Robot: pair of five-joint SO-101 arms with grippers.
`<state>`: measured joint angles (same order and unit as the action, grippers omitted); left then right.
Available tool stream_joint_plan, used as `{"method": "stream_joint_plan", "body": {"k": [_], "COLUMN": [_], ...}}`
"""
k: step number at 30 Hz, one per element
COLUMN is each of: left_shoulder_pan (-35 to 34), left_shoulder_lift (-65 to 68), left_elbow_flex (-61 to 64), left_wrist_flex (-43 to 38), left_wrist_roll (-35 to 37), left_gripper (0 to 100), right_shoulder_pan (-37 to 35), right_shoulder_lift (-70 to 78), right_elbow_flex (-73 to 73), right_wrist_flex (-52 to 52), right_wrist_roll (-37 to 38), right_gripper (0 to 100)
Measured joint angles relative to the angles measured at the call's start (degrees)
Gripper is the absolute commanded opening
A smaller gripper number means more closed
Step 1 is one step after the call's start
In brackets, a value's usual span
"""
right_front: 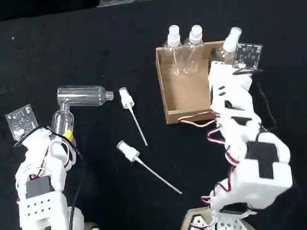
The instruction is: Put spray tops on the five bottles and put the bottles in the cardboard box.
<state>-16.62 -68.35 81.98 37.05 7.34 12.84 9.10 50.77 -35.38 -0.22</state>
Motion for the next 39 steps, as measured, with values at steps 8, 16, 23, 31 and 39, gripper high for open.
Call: {"method": "stream_joint_plan", "body": {"k": [8,16,23,31,39], "left_shoulder_pan": [0.00,0.00,0.00,0.00,0.00], "left_shoulder_lift": [0.00,0.00,0.00,0.00,0.00], "left_elbow_flex": [0.00,0.00,0.00,0.00,0.00], "left_wrist_flex": [0.00,0.00,0.00,0.00,0.00], "left_wrist_roll": [0.35,0.35,0.35,0.35,0.35], "left_gripper": [19,19,19,19,19], "right_shoulder_pan": [0.00,0.00,0.00,-0.09,-1.49], "right_shoulder_lift": [4.48,7.91,10.46,12.75,13.63], "right_elbow_flex": [-4.48,-8.35,-11.52,-14.68,-15.65], "right_wrist_flex": [-0.70,-0.79,-0.79,-0.79,-0.79], "right_wrist_roll": [0.00,0.00,0.00,0.00,0.18], "right_gripper": [1.1,1.2,1.2,1.2,1.3]}}
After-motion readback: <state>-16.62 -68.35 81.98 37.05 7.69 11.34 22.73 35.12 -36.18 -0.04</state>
